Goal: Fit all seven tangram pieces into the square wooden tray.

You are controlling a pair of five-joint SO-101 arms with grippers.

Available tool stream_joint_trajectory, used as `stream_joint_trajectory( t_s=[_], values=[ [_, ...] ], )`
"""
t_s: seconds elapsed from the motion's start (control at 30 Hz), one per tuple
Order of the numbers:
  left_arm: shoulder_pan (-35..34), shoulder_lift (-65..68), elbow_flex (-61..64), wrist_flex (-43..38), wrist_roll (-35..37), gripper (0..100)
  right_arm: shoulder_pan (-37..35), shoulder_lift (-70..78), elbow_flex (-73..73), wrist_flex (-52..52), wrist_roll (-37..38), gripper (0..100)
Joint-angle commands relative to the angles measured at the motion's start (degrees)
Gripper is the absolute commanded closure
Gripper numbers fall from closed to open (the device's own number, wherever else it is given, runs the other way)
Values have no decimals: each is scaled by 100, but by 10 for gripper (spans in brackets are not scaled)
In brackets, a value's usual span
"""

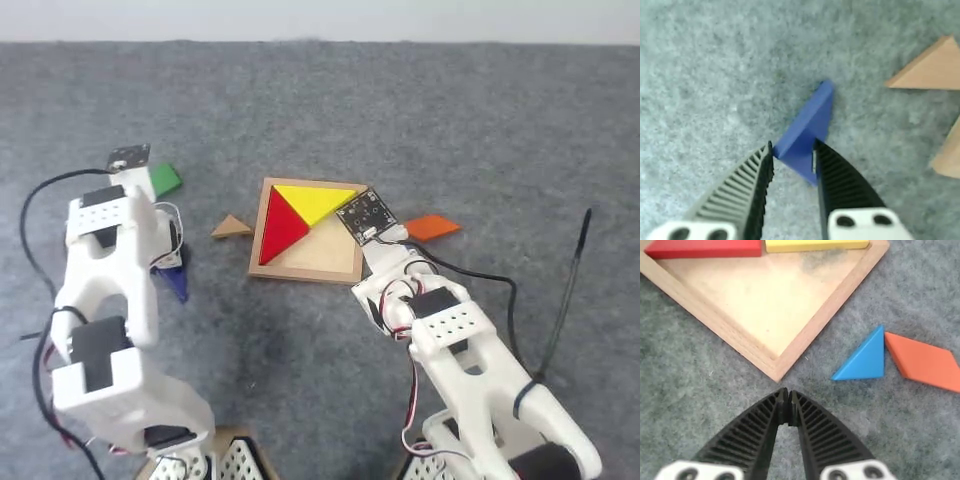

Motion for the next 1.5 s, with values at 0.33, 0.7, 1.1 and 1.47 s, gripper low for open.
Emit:
stream_joint_trajectory(
  t_s=[0.33, 0.7, 1.1, 1.47],
  values=[
    [1178, -1125, 1165, -387, 70, 952, -31, -75, -44, -66, 62, 989],
    [1178, -1081, 1341, -589, 237, 979, -31, -75, -44, -66, 62, 989],
    [1407, -4202, 2211, -466, 343, 987, 4, -127, -53, -66, 62, 990],
    [3710, -3341, 1323, -967, 791, 987, 875, -136, -492, 295, -229, 991]
  ],
)
